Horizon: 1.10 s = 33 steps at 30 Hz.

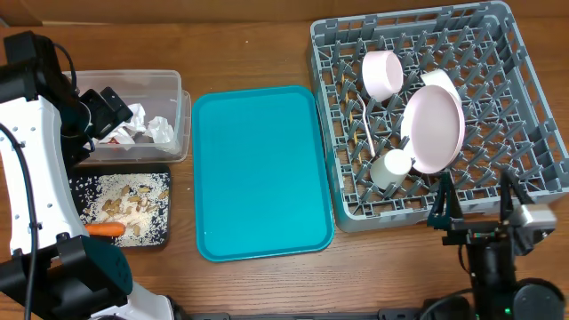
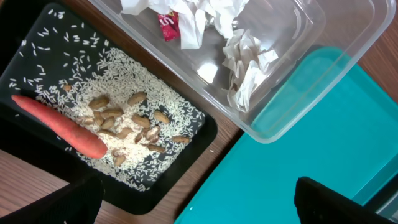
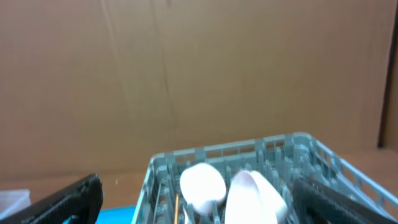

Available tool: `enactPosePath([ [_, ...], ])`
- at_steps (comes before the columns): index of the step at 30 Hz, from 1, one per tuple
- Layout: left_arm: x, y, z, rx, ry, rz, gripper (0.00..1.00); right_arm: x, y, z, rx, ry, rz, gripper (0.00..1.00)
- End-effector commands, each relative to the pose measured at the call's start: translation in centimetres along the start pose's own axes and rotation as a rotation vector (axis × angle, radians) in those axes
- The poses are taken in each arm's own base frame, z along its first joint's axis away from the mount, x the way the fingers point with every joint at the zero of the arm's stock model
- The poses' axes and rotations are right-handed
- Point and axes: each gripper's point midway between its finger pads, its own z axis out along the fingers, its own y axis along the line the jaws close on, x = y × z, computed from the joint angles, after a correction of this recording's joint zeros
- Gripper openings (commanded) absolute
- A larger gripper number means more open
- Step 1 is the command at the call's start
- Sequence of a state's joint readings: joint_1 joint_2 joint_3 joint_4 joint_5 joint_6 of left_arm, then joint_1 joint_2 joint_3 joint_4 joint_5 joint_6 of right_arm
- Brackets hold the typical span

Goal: Sort waste into correct bins and load items into the dishwasher

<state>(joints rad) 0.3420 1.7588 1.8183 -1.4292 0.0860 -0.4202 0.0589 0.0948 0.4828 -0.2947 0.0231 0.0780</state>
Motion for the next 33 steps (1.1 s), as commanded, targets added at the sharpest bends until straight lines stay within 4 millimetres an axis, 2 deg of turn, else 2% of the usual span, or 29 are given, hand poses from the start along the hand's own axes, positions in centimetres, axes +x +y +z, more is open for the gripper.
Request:
enactPosePath([
  [1,0.3,-0.1,0.1,0.002,0.007,-0.01,1.0,1.5,0.3,0.0,-0.042,-0.045,0.003,1.0],
  [13,0.2,-0.1,0.0,0.002,0.006,-0.011,1.0,7.5,-0.5,1.9,-0.057,-0.095,0.008,1.0],
  [23,0.2,-0.1,0.1,0.002,0.007,-0.011,1.0,9.7,-0.9,2.2,-0.049,-0.069,0.02,1.0],
  [26,0.3,-0.1,0.1,0.002,0.007,-0.01,1.0,10.9,-1.0,2.2,-0.041,-0.02,0.021,1.0],
  [33,0.2,-0.1,0.1,0.002,0.007,-0.011,1.0,15.8,-1.8,1.9,-0.008,0.179,0.025,1.0],
])
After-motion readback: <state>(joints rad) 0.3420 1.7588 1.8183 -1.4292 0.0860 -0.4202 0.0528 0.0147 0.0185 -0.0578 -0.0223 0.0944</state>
